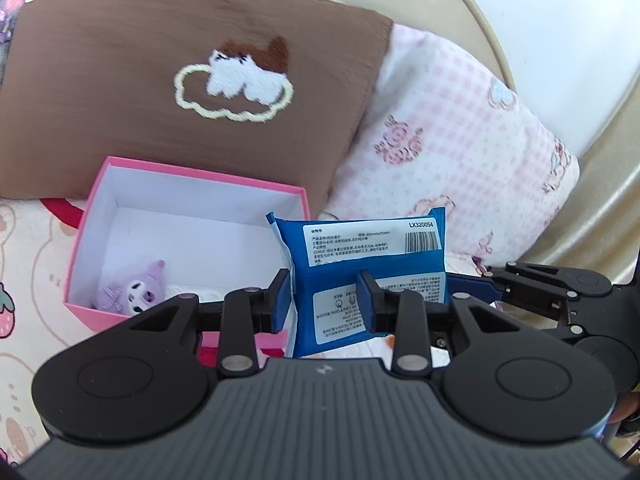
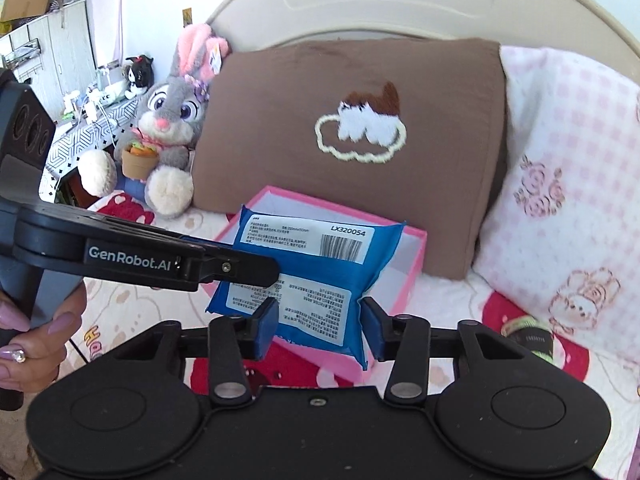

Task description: Organize objects

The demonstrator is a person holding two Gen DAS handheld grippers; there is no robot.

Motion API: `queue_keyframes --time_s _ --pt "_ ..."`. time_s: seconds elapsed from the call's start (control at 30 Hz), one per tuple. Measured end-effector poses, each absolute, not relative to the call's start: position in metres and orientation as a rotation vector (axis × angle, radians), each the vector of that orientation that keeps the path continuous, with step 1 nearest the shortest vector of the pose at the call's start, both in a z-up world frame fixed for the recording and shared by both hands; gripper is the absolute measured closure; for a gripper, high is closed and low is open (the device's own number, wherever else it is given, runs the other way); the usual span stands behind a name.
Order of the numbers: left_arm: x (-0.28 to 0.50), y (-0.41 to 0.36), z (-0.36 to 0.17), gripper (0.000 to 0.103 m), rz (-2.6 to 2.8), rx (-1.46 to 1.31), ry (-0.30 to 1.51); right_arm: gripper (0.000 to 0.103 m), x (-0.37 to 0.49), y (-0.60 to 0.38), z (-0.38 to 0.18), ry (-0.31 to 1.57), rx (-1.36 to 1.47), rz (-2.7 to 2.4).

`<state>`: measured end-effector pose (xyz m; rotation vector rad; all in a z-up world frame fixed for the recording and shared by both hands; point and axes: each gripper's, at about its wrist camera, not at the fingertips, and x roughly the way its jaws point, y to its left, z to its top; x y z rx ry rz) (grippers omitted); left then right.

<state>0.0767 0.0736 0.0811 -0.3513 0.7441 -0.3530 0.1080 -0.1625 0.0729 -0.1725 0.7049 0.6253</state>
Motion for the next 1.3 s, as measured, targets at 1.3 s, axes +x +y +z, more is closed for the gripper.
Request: queue_keyframes --time_s 1.3 --pt "0.203 0.114 -0.064 0.070 -0.304 -0.536 0.995 0.070 0.232 -0.089 -0.051 1.066 -0.215 0.502"
